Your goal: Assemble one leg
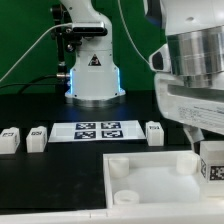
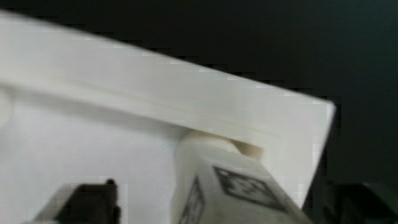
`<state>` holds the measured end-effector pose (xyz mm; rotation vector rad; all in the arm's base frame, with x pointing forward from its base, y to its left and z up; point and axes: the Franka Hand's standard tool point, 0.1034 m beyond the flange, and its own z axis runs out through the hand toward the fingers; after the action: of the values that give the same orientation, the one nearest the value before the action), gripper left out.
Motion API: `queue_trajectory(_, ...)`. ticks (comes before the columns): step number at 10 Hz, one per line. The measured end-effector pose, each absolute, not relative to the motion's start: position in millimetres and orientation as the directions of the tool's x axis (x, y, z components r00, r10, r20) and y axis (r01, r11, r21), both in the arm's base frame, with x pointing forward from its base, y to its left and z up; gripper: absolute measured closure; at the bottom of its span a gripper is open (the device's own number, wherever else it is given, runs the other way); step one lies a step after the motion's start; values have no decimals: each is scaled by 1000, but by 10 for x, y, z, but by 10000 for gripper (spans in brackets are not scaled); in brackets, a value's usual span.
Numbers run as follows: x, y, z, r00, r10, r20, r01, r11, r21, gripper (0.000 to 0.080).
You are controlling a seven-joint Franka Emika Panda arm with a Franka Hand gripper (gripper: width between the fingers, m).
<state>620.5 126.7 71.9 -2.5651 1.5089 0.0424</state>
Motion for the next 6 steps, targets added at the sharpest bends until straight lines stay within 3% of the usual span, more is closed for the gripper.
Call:
queue_trajectory(2, 6257, 1258, 771, 754, -655, -49, -655, -743, -136, 156)
queue_trajectory(6, 6257, 1235, 753, 951, -308, 8, -304, -943, -136, 151)
